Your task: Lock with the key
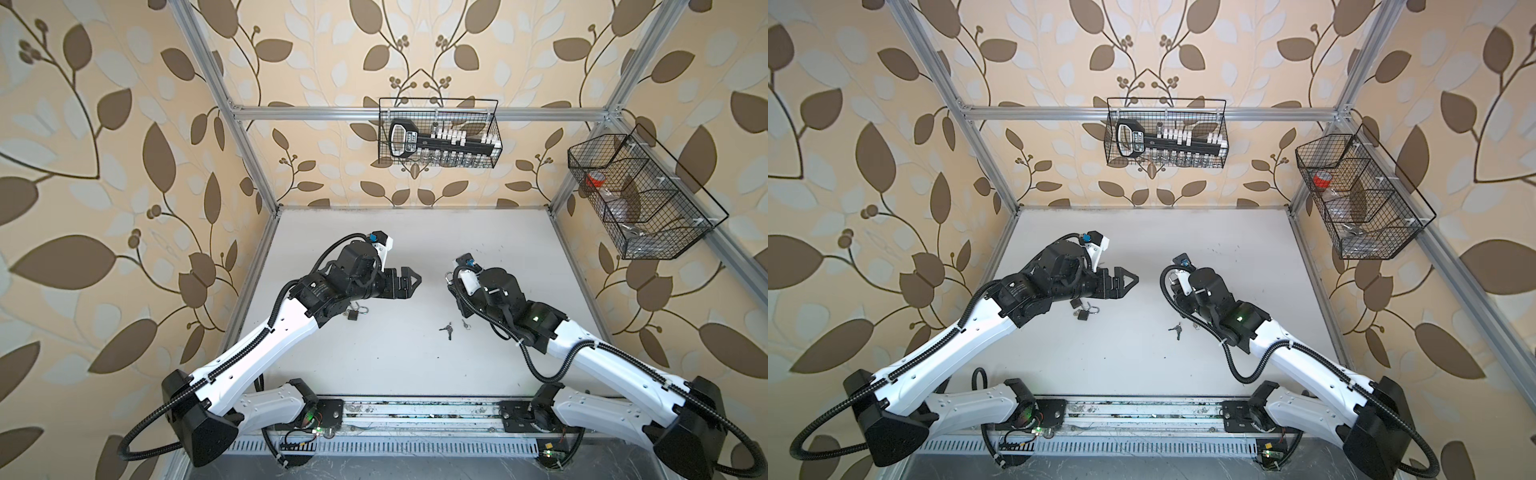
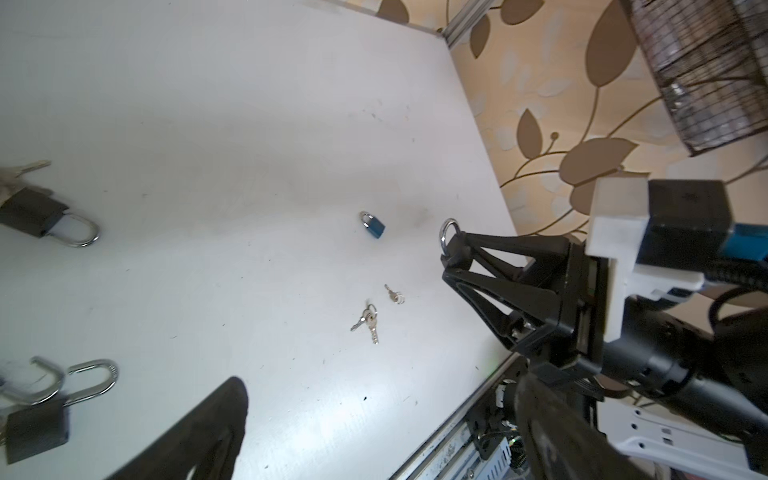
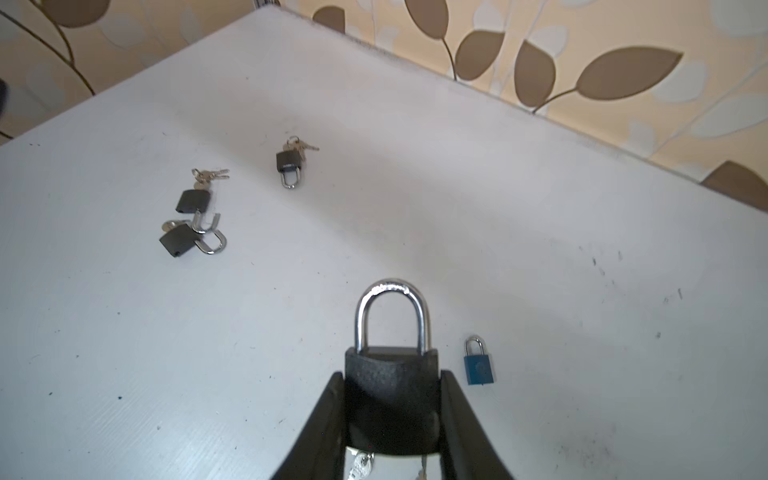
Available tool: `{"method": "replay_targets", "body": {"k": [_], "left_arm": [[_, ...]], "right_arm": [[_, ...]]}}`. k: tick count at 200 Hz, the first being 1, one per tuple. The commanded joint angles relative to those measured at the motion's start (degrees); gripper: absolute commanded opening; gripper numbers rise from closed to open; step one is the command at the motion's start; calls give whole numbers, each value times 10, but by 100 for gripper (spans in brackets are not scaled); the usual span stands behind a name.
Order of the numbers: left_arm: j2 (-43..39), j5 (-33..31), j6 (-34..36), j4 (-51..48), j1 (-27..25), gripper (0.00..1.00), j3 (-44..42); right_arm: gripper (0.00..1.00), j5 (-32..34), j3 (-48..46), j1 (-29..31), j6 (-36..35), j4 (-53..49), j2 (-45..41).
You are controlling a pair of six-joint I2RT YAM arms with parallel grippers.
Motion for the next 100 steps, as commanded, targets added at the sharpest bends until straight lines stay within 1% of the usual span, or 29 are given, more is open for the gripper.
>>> {"method": "replay_targets", "body": {"k": [1, 24, 39, 52, 60, 73, 93, 100], "left_arm": [[13, -43, 17, -46, 8, 99, 16], [7, -72, -3, 6, 9, 99, -24], [-7, -82, -27, 62, 9, 99, -65], [-16, -81, -26, 97, 11, 99, -92], [-16, -66, -22, 104, 16, 99, -97], [-10, -34, -15, 98, 31, 99, -97], [-6, 27, -11, 107, 58, 99, -103], [-9, 39, -8, 116, 62, 99, -109]], "right_arm": [[0, -77, 10, -36, 8, 10, 23], [0, -98, -2, -66, 1, 39, 63], [0, -91, 3, -84, 24, 38, 93], [0, -123, 14, -115, 40, 28, 118], [0, -160, 22, -130, 34, 19, 138], [0, -210, 33, -138, -5, 7, 169], [0, -220, 61, -137, -43, -23, 215], [0, -217, 70, -137, -49, -29, 227]]}}
